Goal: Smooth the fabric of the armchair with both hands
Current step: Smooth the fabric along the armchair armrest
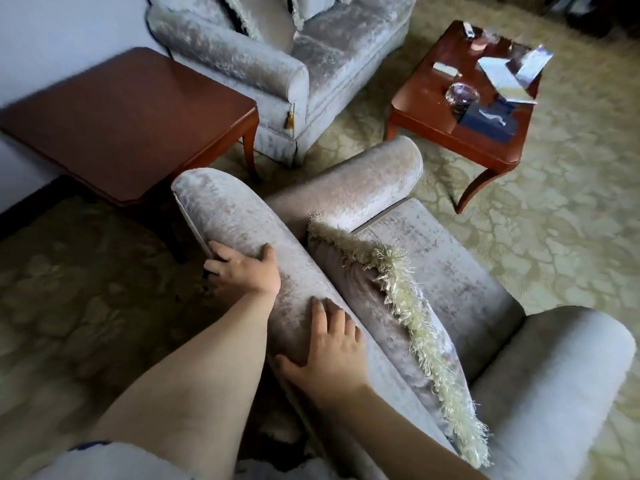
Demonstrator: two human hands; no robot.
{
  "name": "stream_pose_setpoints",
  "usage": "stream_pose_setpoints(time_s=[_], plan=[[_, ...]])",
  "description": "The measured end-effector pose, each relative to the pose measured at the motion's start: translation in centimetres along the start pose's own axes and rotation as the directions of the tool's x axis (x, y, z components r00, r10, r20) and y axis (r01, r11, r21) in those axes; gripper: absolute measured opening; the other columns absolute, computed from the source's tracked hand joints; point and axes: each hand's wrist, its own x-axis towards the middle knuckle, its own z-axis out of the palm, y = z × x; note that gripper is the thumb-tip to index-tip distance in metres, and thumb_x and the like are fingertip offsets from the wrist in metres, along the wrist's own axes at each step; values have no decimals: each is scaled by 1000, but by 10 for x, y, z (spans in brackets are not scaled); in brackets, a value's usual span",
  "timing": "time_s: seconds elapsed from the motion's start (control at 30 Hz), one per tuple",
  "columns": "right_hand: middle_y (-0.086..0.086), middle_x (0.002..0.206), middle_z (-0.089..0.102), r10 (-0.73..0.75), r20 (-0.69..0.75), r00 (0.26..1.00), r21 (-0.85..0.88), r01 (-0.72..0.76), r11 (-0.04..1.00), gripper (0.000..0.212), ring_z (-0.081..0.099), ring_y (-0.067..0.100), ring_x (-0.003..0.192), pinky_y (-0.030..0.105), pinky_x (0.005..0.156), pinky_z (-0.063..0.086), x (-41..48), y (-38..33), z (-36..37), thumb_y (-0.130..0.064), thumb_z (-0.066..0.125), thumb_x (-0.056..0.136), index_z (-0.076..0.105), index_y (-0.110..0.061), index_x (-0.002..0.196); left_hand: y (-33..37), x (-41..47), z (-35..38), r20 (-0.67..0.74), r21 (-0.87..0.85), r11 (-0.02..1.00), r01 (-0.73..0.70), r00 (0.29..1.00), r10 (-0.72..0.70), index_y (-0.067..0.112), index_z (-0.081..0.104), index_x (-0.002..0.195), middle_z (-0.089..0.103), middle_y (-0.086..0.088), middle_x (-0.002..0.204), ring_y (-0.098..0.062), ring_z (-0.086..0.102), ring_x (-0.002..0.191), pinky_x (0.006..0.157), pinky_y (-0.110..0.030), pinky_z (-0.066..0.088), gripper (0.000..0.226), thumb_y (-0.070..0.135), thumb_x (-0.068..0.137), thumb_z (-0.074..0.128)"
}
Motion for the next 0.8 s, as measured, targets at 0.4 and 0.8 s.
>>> stream_pose_setpoints(time_s=[0.4, 0.8], plan=[[7, 136, 44, 32, -122, 992, 97, -20, 995, 101, 42, 30, 124, 44, 102, 35, -16, -4, 13, -78, 45, 57, 31, -23, 141, -17, -5, -8, 24, -51, 998, -35, 999, 37, 5, 12, 145, 33, -25, 130, -45, 40, 111, 90, -52, 37, 96, 54, 77, 57], [3, 128, 45, 36, -151, 988, 90, -22, 996, 101, 45, 28, 112, 44, 99, 36, -14, -4, 14, -80, 50, 57, 35, -25, 140, -19, -2, -7, 32, -73, 996, -48, 998, 50, 5, 10, 146, 33, -25, 131, -44, 40, 112, 90, -51, 36, 97, 54, 77, 57]])
